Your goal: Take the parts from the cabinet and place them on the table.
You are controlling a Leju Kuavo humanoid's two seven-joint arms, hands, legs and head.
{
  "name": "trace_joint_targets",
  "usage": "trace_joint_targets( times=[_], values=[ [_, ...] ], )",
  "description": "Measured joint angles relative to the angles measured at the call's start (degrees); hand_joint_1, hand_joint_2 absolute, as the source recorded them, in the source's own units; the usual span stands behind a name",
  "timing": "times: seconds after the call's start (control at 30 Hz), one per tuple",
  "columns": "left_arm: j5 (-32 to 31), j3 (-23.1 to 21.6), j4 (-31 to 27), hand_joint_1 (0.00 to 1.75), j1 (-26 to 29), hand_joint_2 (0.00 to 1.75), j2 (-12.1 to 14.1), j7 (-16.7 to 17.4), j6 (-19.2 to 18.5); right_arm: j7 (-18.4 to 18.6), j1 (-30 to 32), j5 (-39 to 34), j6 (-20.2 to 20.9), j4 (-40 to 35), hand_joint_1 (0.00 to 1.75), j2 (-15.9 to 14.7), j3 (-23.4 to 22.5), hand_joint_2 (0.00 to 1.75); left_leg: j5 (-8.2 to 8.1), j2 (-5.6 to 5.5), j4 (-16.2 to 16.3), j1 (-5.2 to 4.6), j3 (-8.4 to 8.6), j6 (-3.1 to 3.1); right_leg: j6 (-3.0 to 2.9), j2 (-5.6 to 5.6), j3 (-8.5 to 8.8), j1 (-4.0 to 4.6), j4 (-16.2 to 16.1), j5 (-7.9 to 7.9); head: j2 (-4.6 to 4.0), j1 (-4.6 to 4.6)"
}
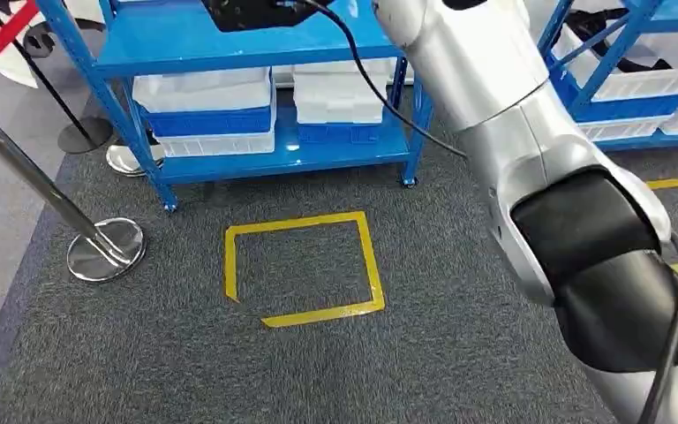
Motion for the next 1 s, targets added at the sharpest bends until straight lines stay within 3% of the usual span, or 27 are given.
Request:
trace_joint_targets(
  times=[0.03, 0.07, 0.1, 0.13, 0.17, 0.2, 0.23, 0.27, 0.37, 0.4, 0.43, 0.47, 0.5, 0.53, 0.57, 0.6, 0.67, 0.7, 0.73, 0.77, 0.87, 0.9, 0.93, 0.97, 1.0],
  values=[
    [0.0, 0.0, 0.0, 0.0, 0.0, 1.75, 0.0, -0.1, 0.0, 0.0, 0.1, 0.0, 0.0, 0.0, 1.75, 0.0, 0.0, 1.75, 0.35, 0.01, 0.4, -0.07, -0.71, 0.08, 0.08, 0.02, -0.92, -0.01, 4.6, -2.01, 0.0, -0.02],
    [0.0, 0.0, 0.0, 0.0, 0.0, 1.75, 0.1, -0.2, 0.0, 0.2, 0.2, 0.0, 0.0, 0.0, 1.75, -0.2, 0.0, 1.75, 0.64, 0.01, 0.8, -0.1, -1.43, 0.09, 0.12, 0.04, -1.26, -0.01, 7.9, -2.16, 0.0, -0.02],
    [0.0, 0.0, 0.0, 0.0, 0.0, 1.75, 0.1, -0.3, -0.1, 0.4, 0.5, 0.0, 0.1, 0.0, 1.75, -0.3, 0.0, 1.75, 0.9, -0.02, 1.2, -0.11, -2.2, 0.03, 0.1, 0.05, -0.57, 0.0, 8.8, -0.68, 0.0, -0.02],
    [0.0, 0.0, 0.0, 0.0, 0.0, 1.75, 0.1, -0.3, -0.1, 0.4, 0.7, 0.0, 0.2, 0.0, 1.75, -0.3, 0.0, 1.75, 1.1, -0.05, 1.7, -0.11, -2.91, -0.02, -0.02, 0.05, 1.23, 0.0, 7.4, 1.49, 0.0, -0.02],
    [0.0, 0.0, 0.0, 0.0, 0.0, 1.75, 0.1, -0.3, -0.1, 0.5, 0.9, 0.0, 0.2, 0.0, 1.75, -0.3, 0.0, 1.75, 1.23, -0.06, 2.2, -0.13, -3.64, -0.09, -0.25, 0.05, 4.02, 0.02, 3.9, 3.2, 0.0, -0.02],
    [0.0, 0.0, 0.0, 0.0, 0.0, 1.75, 0.1, -0.1, -0.1, 0.6, 0.9, 0.0, 0.2, 0.0, 1.75, -0.3, 0.0, 1.75, 1.35, -0.1, 2.8, -0.16, -4.26, -0.24, -0.63, 0.1, 7.12, 0.17, -0.6, 3.74, 0.0, -0.02],
    [0.0, 0.0, 0.0, 0.0, 0.0, 1.75, 0.0, 0.1, 0.0, 0.8, 0.8, 0.0, 0.2, 0.0, 1.75, -0.3, -0.1, 1.75, 1.41, -0.05, 3.4, -0.36, -5.03, -0.47, -1.03, 0.16, 10.04, 0.5, -5.2, 2.22, 0.0, -0.02],
    [0.0, 0.0, 0.0, 0.0, -0.1, 1.75, 0.0, 0.2, 0.1, 0.9, 0.8, 0.0, 0.1, -0.1, 1.75, -0.2, -0.4, 1.75, 1.72, -0.04, 3.7, -0.42, -5.29, -0.77, -1.08, 0.06, 11.66, 0.57, -8.3, 0.84, 0.0, -0.09],
    [0.0, 0.1, 0.0, 0.0, 0.0, 1.75, 0.2, 0.0, 0.4, 0.6, 0.9, 0.0, -0.2, 0.1, 1.75, -0.2, -0.4, 1.75, 3.65, -0.23, 2.8, -0.28, -5.81, -1.94, -1.48, 0.13, 10.77, 0.89, -8.9, 2.3, 0.0, -0.02],
    [0.0, 0.1, 0.0, 0.0, 0.0, 1.75, 0.5, -0.1, 0.5, 0.5, 1.0, 0.0, -0.2, 0.1, 1.75, -0.2, -0.4, 1.75, 2.73, -0.22, 2.9, -0.27, -6.29, -2.16, -1.75, -0.34, 11.16, -0.07, -10.5, 2.6, 0.0, 0.0],
    [0.0, 0.1, 0.1, 0.0, 0.1, 1.75, 0.4, -0.1, 0.5, 0.6, 1.1, 0.0, -0.2, 0.1, 1.75, 0.2, -0.4, 1.75, 0.17, -0.27, 4.2, -0.19, -6.87, -2.51, -2.25, -0.39, 10.6, 0.03, -10.5, 3.29, 0.0, -0.11],
    [0.0, 0.1, 0.1, 0.0, 0.2, 1.75, 0.5, 0.0, 0.6, 0.7, 1.0, 0.0, -0.2, 0.1, 1.75, 0.2, -0.4, 1.75, -3.01, -0.33, 7.3, 0.0, -7.63, -2.74, -2.64, -0.43, 10.01, 0.02, -10.5, 3.72, 0.0, -0.02],
    [0.0, 0.1, 0.1, 0.0, 0.2, 1.75, 0.6, 0.0, 0.6, 0.7, 1.0, 0.0, -0.2, 0.0, 1.75, 0.2, -0.5, 1.75, -6.21, -0.32, 11.8, 0.15, -8.58, -3.09, -2.64, -0.41, 9.35, 0.05, -10.3, 4.18, 0.0, -0.07],
    [0.0, 0.1, 0.1, 0.0, 0.2, 1.75, 0.6, -0.1, 0.8, 0.7, 1.0, 0.0, -0.2, 0.1, 1.75, 0.2, -0.5, 1.75, -8.17, -0.31, 15.9, 0.23, -9.4, -3.39, -2.61, -0.44, 8.73, 0.07, -10.1, 4.56, 0.0, -0.04],
    [0.0, 0.1, 0.1, 0.0, 0.1, 1.75, 0.7, -0.1, 0.8, 0.7, 1.1, 0.0, -0.2, 0.2, 1.75, 0.2, -0.5, 1.75, -8.64, -0.3, 19.2, 0.33, -9.8, -3.68, -2.58, -0.52, 7.97, 0.06, -9.7, 4.89, 0.0, -0.04],
    [-0.1, 0.1, 0.1, 0.0, 0.1, 1.75, 0.8, -0.1, 0.8, 0.7, 1.1, 0.0, -0.2, 0.3, 1.75, 0.2, -0.5, 1.75, -7.41, -0.28, 19.9, 0.5, -9.24, -3.87, -2.52, -0.58, 7.25, 0.03, -9.4, 5.2, 0.0, -0.07],
    [-0.5, 0.1, 0.1, 0.0, 0.1, 1.75, 0.9, 0.0, 0.8, 0.3, 1.3, 0.1, -0.2, 0.5, 1.75, 0.2, -0.5, 1.75, -3.04, -0.28, 15.3, 0.77, -5.01, -4.06, -2.22, -0.62, 5.68, -0.1, -8.6, 5.85, 0.0, -0.07],
    [-0.5, 0.1, 0.1, 0.0, 0.1, 1.75, 1.0, 0.1, 0.9, 0.2, 1.3, 0.1, -0.3, 0.6, 1.75, 0.2, -0.5, 1.75, -1.74, -0.29, 10.7, 0.89, -1.6, -4.0, -1.96, -0.6, 5.04, -0.15, -8.2, 6.2, 0.0, -0.07],
    [-0.5, 0.1, 0.1, 0.0, -0.1, 1.75, 1.0, 0.1, 0.9, 0.1, 1.3, 0.1, -0.3, 0.5, 1.75, 0.2, -0.5, 1.75, -3.93, -0.42, 6.2, 0.9, 0.65, -3.88, -1.68, -0.6, 4.59, -0.17, -8.0, 6.59, 0.0, -0.07],
    [-0.5, 0.1, 0.1, 0.0, 0.0, 1.75, 1.0, 0.1, 0.9, 0.1, 1.3, 0.2, -0.3, 0.6, 1.75, 0.2, -0.8, 1.75, -4.99, -0.63, 2.7, 0.29, 2.98, -3.54, -1.24, -0.6, 4.32, -0.03, -8.0, 7.06, 0.0, -0.02],
    [-0.5, 0.1, 0.1, 0.0, -0.1, 1.75, 1.1, 0.2, 0.9, 0.2, 1.3, 0.4, -0.4, 0.6, 1.75, 0.2, -0.8, 1.75, -3.17, -0.81, 2.5, -0.06, 1.87, -2.45, -0.28, -0.74, 4.2, -0.25, -9.5, 9.44, 0.0, -0.07],
    [-0.5, 0.1, 0.1, 0.0, 0.1, 1.75, 1.2, 0.2, 0.9, 0.2, 1.3, 0.4, -0.4, 0.7, 1.75, 0.0, -0.8, 1.75, -2.23, -0.65, 1.5, 0.13, 1.34, -1.9, 0.12, -0.56, 3.88, 0.04, -10.0, 9.91, 0.0, 0.0],
    [-0.5, 0.1, 0.1, 0.0, -0.1, 1.75, 1.2, 0.2, 0.9, 0.2, 1.4, 0.5, -0.4, 0.7, 1.75, -0.2, -0.8, 1.75, -1.42, -0.15, 1.3, 0.6, 1.23, -1.31, 0.22, -0.31, 3.47, -0.27, -9.5, 8.36, 0.0, -0.04],
    [-0.6, 0.1, 0.1, 0.0, -0.1, 1.75, 1.2, 0.2, 0.9, 0.3, 1.3, 0.6, -0.4, 0.8, 1.75, -0.2, -0.8, 1.75, -0.35, -0.05, 1.2, 0.44, 0.05, -0.36, 0.14, -0.1, 2.43, -0.19, -6.7, 3.64, 0.0, 0.0],
    [-0.6, 0.1, 0.1, 0.0, -0.1, 1.75, 1.2, 0.2, 0.8, 0.4, 1.3, 0.8, -0.4, 0.8, 1.75, -0.2, -0.8, 1.75, 0.32, 0.01, 1.2, 0.34, -0.94, -0.16, 0.19, -0.05, 1.61, -0.25, -2.7, -0.27, 0.0, -0.04]
  ],
)
